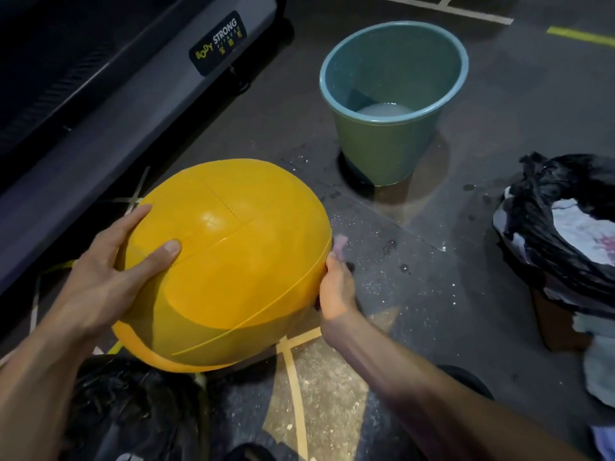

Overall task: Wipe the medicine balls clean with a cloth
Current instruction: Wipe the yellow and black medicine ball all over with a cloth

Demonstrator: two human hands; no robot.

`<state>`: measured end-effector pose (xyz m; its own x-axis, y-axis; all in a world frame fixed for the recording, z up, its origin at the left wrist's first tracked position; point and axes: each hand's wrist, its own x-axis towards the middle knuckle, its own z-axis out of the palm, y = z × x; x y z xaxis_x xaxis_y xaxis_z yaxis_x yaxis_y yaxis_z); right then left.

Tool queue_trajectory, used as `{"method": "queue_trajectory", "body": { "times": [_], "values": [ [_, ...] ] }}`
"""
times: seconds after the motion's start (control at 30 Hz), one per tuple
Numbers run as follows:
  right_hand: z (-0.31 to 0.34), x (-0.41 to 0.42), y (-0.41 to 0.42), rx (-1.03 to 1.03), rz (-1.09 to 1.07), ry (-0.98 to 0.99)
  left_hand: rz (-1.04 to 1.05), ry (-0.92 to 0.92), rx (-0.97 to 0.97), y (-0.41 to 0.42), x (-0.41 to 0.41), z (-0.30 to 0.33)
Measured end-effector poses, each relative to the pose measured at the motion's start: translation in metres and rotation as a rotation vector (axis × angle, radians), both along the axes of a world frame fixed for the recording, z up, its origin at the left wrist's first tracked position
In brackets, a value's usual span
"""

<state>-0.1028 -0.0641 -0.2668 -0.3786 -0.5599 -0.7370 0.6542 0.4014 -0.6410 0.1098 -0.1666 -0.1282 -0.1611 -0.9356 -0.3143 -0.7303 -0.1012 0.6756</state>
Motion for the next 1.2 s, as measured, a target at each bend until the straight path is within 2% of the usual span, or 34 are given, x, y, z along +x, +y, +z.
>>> {"method": "queue_trajectory", "body": {
  "times": [0.07, 0.2, 0.27, 0.33, 0.4, 0.47, 0.63, 0.77, 0.9, 1.0, 1.13, 1.2],
  "values": [
    [0.015, 0.01, 0.004, -0.144, 0.09, 0.254, 0.012, 0.011, 0.004, -0.002, 0.003, -0.001],
    [0.039, 0.039, 0.028, -0.532, 0.491, 0.956, 0.032, 0.029, -0.003, -0.005, 0.006, -0.005],
    [0.028, 0.051, 0.039, -0.695, 0.71, 1.365, 0.032, 0.029, -0.034, -0.008, 0.006, -0.007],
    [0.004, 0.048, 0.046, -0.803, 0.801, 1.578, 0.021, 0.029, -0.048, -0.009, 0.008, -0.008],
    [-0.017, 0.035, 0.049, -0.804, 0.826, 1.64, 0.016, 0.027, -0.031, -0.008, 0.01, -0.007],
    [-0.028, 0.027, 0.053, -0.725, 0.783, 1.564, 0.011, 0.02, -0.005, -0.007, 0.009, -0.007],
    [-0.019, 0.029, 0.043, -0.612, 0.534, 1.075, 0.009, -0.027, -0.016, -0.014, 0.0, -0.008],
    [-0.008, 0.018, 0.019, -0.616, 0.397, 0.879, 0.018, -0.067, -0.031, -0.015, 0.002, -0.011],
    [-0.012, -0.001, -0.003, -0.52, 0.302, 0.718, 0.026, -0.077, -0.046, -0.008, 0.0, -0.012],
    [-0.018, -0.014, -0.009, -0.535, 0.206, 0.511, 0.024, -0.084, -0.055, -0.002, -0.001, -0.01],
    [-0.02, -0.033, -0.011, -0.259, 0.164, 0.173, 0.0, -0.113, -0.077, 0.011, 0.003, -0.007],
    [-0.02, -0.042, -0.015, -0.188, 0.168, 0.029, -0.023, -0.139, -0.101, 0.019, 0.004, -0.006]
  ]
}}
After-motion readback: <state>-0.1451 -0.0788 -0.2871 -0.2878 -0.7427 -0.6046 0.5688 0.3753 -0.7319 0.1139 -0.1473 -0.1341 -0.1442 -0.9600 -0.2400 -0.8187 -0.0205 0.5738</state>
